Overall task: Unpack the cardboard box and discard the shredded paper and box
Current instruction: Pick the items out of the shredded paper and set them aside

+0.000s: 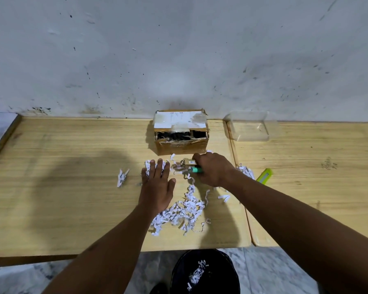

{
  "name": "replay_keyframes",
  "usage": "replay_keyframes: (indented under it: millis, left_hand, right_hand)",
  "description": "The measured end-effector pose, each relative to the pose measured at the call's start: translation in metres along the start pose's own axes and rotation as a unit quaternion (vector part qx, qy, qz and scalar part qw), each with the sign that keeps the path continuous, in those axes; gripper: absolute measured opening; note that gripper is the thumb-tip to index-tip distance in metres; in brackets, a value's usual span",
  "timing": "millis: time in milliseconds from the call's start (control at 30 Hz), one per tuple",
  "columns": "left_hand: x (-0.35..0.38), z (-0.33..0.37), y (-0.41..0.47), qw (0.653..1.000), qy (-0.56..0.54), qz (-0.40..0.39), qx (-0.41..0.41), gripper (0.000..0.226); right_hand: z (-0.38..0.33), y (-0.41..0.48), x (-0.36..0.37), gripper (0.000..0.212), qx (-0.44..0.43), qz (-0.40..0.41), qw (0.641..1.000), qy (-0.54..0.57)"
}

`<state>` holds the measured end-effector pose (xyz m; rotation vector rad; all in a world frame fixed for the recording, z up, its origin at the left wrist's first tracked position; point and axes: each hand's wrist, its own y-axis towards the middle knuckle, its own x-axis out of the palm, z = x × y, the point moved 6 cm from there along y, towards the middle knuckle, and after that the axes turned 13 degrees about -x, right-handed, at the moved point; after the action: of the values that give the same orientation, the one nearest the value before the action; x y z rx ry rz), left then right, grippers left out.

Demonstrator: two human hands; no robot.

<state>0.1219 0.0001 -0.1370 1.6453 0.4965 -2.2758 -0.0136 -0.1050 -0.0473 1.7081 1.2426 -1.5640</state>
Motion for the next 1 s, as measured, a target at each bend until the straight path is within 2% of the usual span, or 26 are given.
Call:
replay_keyframes:
  millis: [133, 267, 533, 667, 833, 1000]
  left_hand:
    - [-0.002, 0.001, 0.001, 1.0, -0.019, 0.007, 0.001, 0.069]
    - [-0.004, 0.002, 0.0, 1.0, -0.019, 0.002, 0.0, 0.066]
    - [-0.007, 0.004, -0.001, 1.0, 0.005, -0.029, -0.009, 0.061]
    - [-0.006, 0.009, -0.001, 0.999, 0.009, -0.031, 0.0, 0.06]
    - [0.001, 0.027, -0.001, 0.999, -0.009, -0.029, 0.035, 0.069]
    - [0.01, 0.05, -0.001, 0.998, -0.026, -0.02, 0.057, 0.073]
  right_hand:
    - [-0.005, -0.004, 0.006, 0.053, -0.011, -0.002, 1.0, -0.018]
    - [-0.004, -0.005, 0.008, 0.044, -0.002, 0.01, 0.999, -0.042]
    - [0.001, -0.009, 0.004, 0.046, 0.005, 0.031, 0.999, -0.044]
    - [0.009, -0.019, -0.005, 0.055, 0.018, 0.051, 0.998, -0.018]
    - [0.067, -0.069, -0.03, 0.057, 0.133, 0.135, 0.981, 0.03]
    - [0.161, -0.152, -0.025, 0.044, 0.33, 0.14, 0.933, 0.014]
